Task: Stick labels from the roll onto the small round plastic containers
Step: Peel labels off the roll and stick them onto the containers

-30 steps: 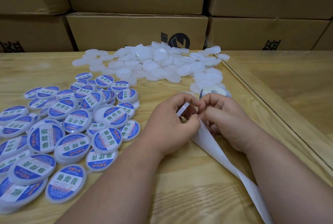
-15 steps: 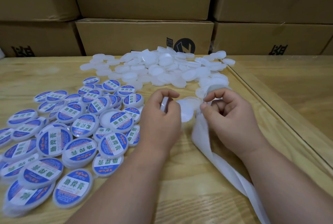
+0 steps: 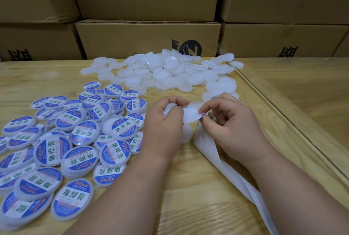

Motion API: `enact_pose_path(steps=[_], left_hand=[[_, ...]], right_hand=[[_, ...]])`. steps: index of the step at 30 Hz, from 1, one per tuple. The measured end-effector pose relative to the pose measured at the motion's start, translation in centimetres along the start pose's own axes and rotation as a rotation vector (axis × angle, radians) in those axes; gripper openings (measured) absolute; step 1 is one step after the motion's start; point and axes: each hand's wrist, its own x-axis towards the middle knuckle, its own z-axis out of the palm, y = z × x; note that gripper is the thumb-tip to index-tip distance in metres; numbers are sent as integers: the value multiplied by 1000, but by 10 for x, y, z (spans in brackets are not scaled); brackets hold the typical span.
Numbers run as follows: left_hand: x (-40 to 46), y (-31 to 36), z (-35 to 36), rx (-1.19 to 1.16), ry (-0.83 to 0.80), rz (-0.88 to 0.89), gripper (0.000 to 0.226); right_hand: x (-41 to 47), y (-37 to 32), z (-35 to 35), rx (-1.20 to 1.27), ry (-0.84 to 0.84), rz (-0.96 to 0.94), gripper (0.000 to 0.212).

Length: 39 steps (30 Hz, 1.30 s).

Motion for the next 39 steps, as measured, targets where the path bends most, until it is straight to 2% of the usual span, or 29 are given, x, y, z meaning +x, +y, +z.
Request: enact_pose_path(steps=[3, 6, 9, 13, 19, 25, 39], left_hand=[[1, 0, -1, -15, -20, 6, 20], [-1, 2, 0, -166, -74, 64, 26], [-2, 2, -3, -312, -108, 47, 34], [0, 3, -3, -411, -124, -9, 33], [2, 4, -2, -439, -149, -41, 34], [1, 1, 2, -409, -208, -93, 38], [3, 1, 4, -364, -282, -110, 34]], right_hand=[[0, -1, 1, 9, 9, 12, 31], [0, 0, 0, 39, 42, 58, 27], [0, 0, -1, 160, 77, 130, 19], [2, -1, -4, 348, 104, 277, 8], [6, -2, -6, 655, -61, 485, 17], [5, 1, -3, 606, -206, 511, 19], [3, 2, -2, 535, -292, 463, 17]])
